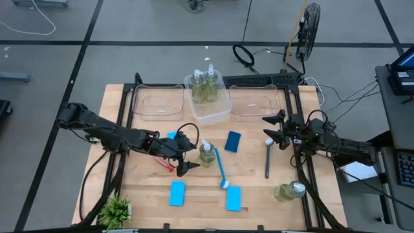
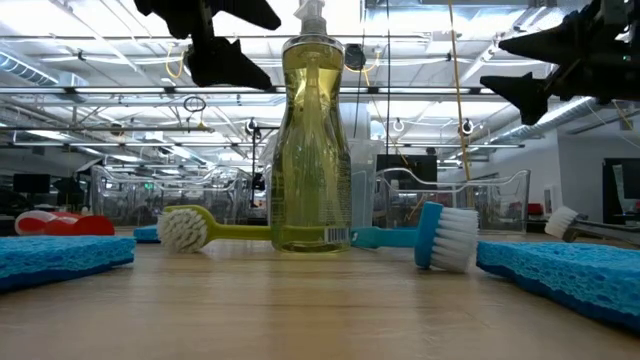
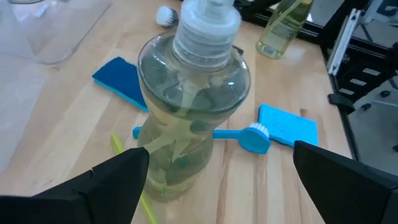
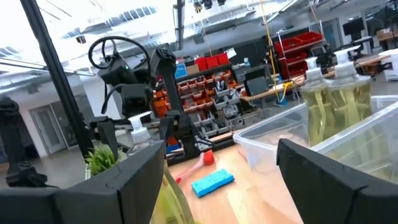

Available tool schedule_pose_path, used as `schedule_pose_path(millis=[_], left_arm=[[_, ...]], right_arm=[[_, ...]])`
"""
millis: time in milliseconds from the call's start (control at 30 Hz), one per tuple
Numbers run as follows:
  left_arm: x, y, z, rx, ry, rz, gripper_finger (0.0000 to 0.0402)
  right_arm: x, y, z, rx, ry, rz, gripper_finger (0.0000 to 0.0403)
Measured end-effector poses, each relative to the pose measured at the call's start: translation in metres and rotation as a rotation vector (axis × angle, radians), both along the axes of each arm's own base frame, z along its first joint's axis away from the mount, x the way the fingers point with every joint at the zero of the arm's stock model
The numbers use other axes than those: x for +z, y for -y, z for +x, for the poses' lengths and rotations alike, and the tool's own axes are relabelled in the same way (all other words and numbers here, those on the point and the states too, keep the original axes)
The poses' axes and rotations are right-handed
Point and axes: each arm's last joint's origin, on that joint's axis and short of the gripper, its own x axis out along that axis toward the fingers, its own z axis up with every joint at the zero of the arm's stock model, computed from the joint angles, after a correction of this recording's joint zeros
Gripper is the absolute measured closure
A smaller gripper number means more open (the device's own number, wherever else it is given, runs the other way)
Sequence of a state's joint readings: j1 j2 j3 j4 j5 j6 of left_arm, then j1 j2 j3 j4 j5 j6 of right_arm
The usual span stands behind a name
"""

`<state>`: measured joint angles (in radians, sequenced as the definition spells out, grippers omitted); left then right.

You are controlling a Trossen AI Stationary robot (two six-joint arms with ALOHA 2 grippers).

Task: Pick & Place Kitchen Sink Supplies
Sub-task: Put the green soap dispenser into the transparent white bin

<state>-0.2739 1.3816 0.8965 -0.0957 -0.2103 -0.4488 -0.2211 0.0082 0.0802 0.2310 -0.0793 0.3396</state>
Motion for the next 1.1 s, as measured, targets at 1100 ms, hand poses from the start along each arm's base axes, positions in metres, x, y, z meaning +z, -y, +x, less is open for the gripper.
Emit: schedule_pose_path(millis=[1100], left_arm=[[-0.002, -0.018, 0.014, 0.058, 0.056, 0.077, 0.0002]], right_arm=[[0.000, 0.000, 0.000, 0.000, 0.006, 0.015, 0.0108]])
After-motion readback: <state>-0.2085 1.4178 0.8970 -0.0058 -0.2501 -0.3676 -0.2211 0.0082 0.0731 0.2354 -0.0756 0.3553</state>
